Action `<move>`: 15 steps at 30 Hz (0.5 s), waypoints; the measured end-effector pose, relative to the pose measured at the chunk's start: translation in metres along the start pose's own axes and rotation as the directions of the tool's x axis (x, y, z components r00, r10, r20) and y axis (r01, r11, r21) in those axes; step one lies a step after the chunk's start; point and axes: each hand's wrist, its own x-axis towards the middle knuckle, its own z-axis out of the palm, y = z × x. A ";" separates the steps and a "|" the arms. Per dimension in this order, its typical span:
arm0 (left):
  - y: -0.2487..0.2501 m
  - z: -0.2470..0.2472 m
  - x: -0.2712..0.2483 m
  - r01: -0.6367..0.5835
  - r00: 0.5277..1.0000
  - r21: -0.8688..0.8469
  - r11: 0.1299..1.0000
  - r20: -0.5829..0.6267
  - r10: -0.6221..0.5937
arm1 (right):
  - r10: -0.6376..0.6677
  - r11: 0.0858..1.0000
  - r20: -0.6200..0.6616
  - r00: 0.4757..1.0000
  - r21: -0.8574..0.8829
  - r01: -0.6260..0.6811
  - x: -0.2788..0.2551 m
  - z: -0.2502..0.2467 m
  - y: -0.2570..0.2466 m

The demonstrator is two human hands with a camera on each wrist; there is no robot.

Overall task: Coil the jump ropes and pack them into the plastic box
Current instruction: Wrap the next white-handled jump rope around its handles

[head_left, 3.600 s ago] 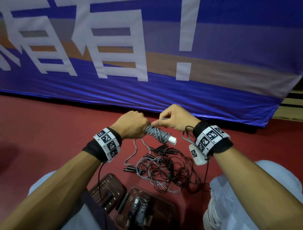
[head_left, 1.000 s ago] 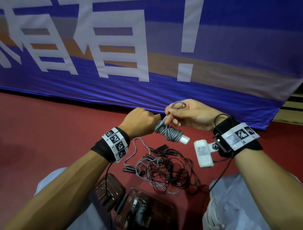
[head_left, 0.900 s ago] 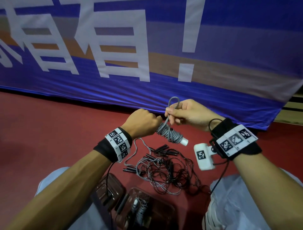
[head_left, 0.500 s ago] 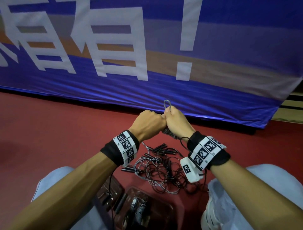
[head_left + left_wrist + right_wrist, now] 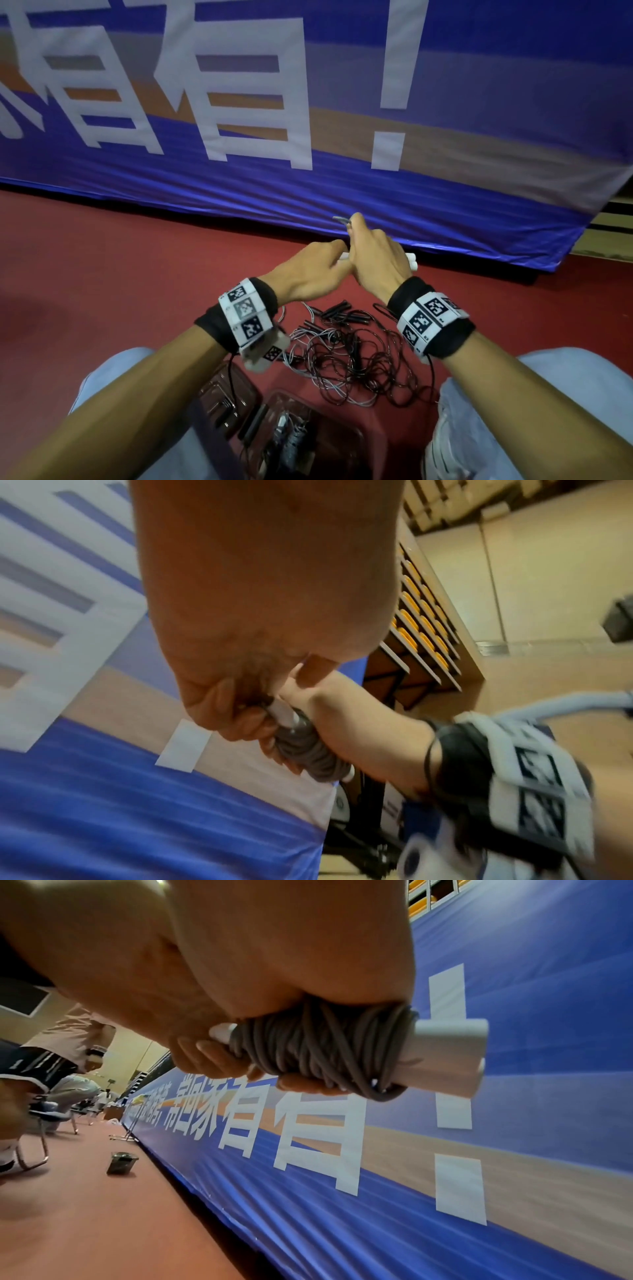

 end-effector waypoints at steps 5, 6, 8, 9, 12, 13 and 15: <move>-0.016 -0.016 0.005 0.153 0.988 -0.433 0.888 0.048 -0.147 | -0.116 0.983 -0.076 0.990 -0.153 0.104 0.000 0.008 -0.005; -0.018 -0.017 0.004 0.175 0.985 -0.503 0.846 0.081 -0.155 | -0.137 0.977 -0.082 0.987 -0.176 0.121 0.000 0.008 -0.005; -0.024 -0.020 0.003 0.235 0.972 -0.617 0.751 0.164 -0.169 | -0.176 0.965 -0.097 0.980 -0.213 0.152 0.000 0.007 -0.004; -0.026 -0.023 0.003 0.277 0.961 -0.666 0.693 0.211 -0.181 | -0.197 0.960 -0.106 0.975 -0.221 0.170 -0.001 0.007 -0.004; -0.031 -0.032 0.001 0.437 0.899 -0.763 0.476 0.353 -0.259 | -0.266 0.952 -0.127 0.956 -0.188 0.240 -0.004 0.007 -0.008; -0.032 -0.034 -0.001 0.472 0.880 -0.780 0.410 0.392 -0.269 | -0.279 0.951 -0.129 0.952 -0.176 0.255 -0.005 0.005 -0.010; -0.030 -0.035 -0.002 0.501 0.861 -0.812 0.300 0.435 -0.263 | -0.280 0.952 -0.127 0.952 -0.160 0.259 -0.005 0.002 -0.012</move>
